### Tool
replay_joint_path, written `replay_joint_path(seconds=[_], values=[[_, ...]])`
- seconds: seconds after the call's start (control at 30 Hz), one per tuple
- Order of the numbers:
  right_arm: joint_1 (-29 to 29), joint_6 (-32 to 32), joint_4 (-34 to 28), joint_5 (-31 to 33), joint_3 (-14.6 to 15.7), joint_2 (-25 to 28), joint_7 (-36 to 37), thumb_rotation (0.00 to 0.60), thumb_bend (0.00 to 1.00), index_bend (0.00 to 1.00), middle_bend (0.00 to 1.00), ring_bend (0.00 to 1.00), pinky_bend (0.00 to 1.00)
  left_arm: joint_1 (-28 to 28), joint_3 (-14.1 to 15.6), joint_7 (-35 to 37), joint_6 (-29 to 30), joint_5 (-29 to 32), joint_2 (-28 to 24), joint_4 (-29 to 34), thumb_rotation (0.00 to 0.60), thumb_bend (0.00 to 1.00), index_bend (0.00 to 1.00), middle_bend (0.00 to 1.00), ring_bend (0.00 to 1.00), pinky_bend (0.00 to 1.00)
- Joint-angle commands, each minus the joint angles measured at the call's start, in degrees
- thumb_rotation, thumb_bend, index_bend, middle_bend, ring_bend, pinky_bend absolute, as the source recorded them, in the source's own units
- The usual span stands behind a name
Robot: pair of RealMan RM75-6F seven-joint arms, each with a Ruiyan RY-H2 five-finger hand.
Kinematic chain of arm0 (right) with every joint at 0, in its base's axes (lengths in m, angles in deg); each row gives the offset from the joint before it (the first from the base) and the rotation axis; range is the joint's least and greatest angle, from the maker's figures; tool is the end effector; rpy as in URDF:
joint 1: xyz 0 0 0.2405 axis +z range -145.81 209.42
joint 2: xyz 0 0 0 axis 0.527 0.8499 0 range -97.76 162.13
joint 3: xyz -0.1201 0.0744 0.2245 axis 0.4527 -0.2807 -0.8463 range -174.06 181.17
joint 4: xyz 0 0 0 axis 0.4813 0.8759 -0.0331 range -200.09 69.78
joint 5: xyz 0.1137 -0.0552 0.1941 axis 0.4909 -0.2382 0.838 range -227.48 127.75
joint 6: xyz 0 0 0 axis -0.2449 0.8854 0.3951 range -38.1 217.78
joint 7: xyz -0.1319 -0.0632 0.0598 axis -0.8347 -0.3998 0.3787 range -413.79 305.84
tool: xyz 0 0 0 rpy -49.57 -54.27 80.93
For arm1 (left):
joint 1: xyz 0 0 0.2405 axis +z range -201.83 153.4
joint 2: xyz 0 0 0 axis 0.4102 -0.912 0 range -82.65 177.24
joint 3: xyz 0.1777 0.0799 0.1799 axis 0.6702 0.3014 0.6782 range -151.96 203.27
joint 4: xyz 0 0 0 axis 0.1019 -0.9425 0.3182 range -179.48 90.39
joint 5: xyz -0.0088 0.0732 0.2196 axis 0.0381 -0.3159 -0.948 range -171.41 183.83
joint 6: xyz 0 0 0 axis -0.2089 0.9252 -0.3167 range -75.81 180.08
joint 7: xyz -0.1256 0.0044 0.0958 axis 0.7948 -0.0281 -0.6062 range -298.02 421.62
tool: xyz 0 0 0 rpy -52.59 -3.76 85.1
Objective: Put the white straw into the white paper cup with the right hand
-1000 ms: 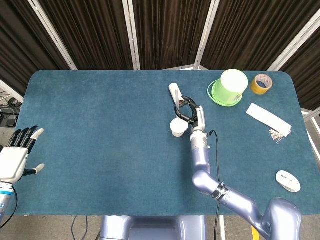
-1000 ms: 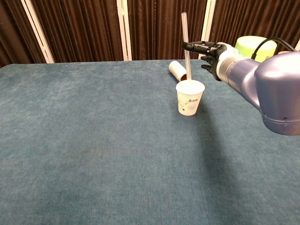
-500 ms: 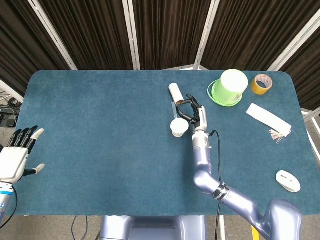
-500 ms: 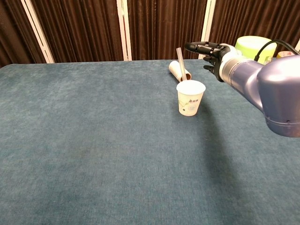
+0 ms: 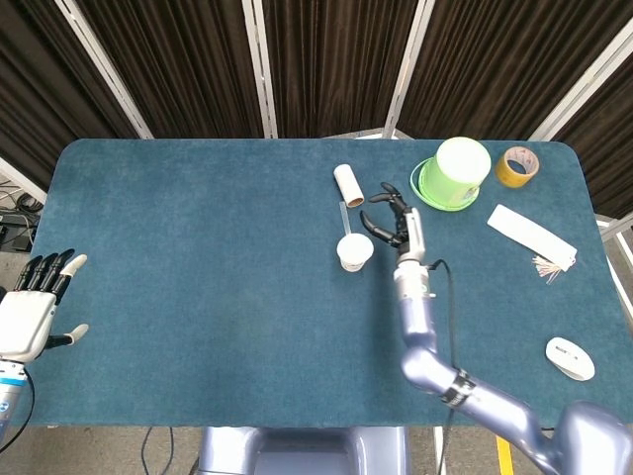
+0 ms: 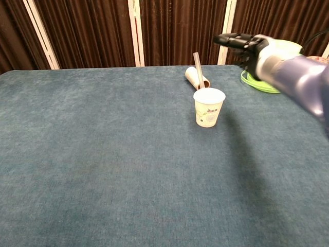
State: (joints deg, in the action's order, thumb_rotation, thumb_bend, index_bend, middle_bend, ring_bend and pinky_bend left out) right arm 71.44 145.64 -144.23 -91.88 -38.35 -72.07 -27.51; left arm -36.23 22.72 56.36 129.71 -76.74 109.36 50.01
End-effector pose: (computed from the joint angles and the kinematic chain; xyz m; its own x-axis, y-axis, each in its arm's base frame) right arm -0.1159 -0.4377 -0.0202 -0.8705 0.0146 0.4919 -0.4838 0.1579 -0.8608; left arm -0.3109 0.2365 0.1356 0.4790 0.0758 0.8745 0.8771 -0.0819 -0.4733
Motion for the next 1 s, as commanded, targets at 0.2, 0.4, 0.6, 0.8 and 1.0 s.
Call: replay_joint_path(seconds=[0.2,0.4,0.6,0.8,1.0], values=[[-13.3,4.2,-17.2,-6.5,10.2,19.1,-12.3,0.6,0.2,0.27,0.02,0.0,0.0,0.1,0.1,-0.6,0.3,-0.3,0.2,0.0,0.6,0.18,0.0,0.0,0.0,0.0],[-20.5,9.7,-20.8,-17.0,20.0,30.1,-22.2,0.6,0.16,0.17,0.0,0.0,0.0,0.2,0.2,-0.9,0.7,-0.5,0.3,-0.1,0.6,0.18,0.0,0.0,0.0,0.0],[-26.0,16.6,-20.4,-28.7,29.5,37.1,-33.0,0.6,0.13,0.08,0.0,0.0,0.0,0.4,0.4,-0.8,0.9,-0.9,0.3,-0.4,0.6,0.18,0.0,0.0,0.0,0.0],[-30.8,23.6,-15.2,-35.3,35.8,37.4,-39.3,0.6,0.12,0.0,0.0,0.0,0.0,0.5,0.6,-0.4,1.3,-1.5,0.3,-0.9,0.6,0.18,0.0,0.0,0.0,0.0],[-31.5,24.4,-15.0,-34.9,36.4,36.8,-42.0,0.6,0.11,0.0,0.0,0.0,0.0,0.7,0.9,-0.1,1.7,-2.1,0.3,-1.2,0.6,0.18,0.0,0.0,0.0,0.0]])
